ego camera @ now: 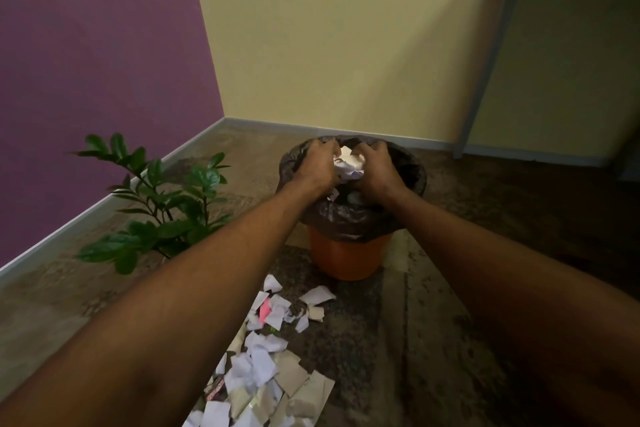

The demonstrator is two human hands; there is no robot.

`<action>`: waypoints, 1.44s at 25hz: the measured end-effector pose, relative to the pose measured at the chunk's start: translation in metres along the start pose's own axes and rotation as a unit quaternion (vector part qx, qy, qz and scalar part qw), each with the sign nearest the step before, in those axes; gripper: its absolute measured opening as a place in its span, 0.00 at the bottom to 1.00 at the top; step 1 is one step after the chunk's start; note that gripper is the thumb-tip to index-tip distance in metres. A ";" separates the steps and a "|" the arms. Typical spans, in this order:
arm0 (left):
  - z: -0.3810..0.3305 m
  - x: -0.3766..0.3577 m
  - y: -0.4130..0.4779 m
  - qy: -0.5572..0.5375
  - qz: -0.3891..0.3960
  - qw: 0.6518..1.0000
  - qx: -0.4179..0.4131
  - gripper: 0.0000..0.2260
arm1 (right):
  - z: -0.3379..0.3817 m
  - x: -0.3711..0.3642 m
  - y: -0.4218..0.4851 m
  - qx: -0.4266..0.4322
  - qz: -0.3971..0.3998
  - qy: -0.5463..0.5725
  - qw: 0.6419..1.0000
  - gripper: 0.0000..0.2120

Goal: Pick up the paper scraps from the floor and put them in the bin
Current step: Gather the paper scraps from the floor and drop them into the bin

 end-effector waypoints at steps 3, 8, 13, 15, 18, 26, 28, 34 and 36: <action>0.001 -0.008 0.001 0.000 0.010 1.000 0.009 0.27 | -0.011 -0.005 0.002 -0.011 0.021 -0.025 0.999 0.35; -0.002 -0.004 -0.006 0.018 0.020 1.000 -0.004 0.30 | -0.012 0.004 -0.002 -0.017 0.037 -0.071 0.997 0.45; -0.004 0.014 -0.029 0.037 -0.066 0.996 -0.040 0.22 | 0.008 0.027 -0.019 0.030 -0.064 -0.146 0.987 0.33; -0.007 0.022 -0.043 0.097 -0.097 0.987 -0.088 0.21 | 0.030 0.033 -0.034 0.094 -0.127 -0.218 0.963 0.27; -0.004 0.038 -0.066 0.155 -0.132 0.970 -0.137 0.20 | 0.065 0.031 -0.056 0.188 -0.170 -0.298 0.920 0.19; 0.037 0.076 -0.143 0.213 -0.110 0.956 -0.167 0.11 | 0.139 -0.024 -0.119 0.278 -0.197 -0.234 0.911 0.12; 0.058 0.076 -0.163 0.186 -0.076 0.971 -0.129 0.12 | 0.147 -0.050 -0.132 0.296 -0.164 -0.215 0.916 0.12; 0.140 0.026 -0.202 0.098 0.061 0.992 0.054 0.17 | 0.143 -0.133 -0.156 0.354 -0.010 -0.230 0.906 0.17; 0.164 0.005 -0.206 0.104 0.130 0.983 0.078 0.21 | 0.128 -0.162 -0.153 0.327 0.087 -0.251 0.907 0.21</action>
Point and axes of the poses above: each hand's wrist, its own y-axis towards the middle knuckle, its own x-axis out of the back of the hand, z = x × y, the point moved 6 cm from there along y, towards the middle knuckle, and after that the axes turned 10 degrees about -y, right-handed, at the moved point
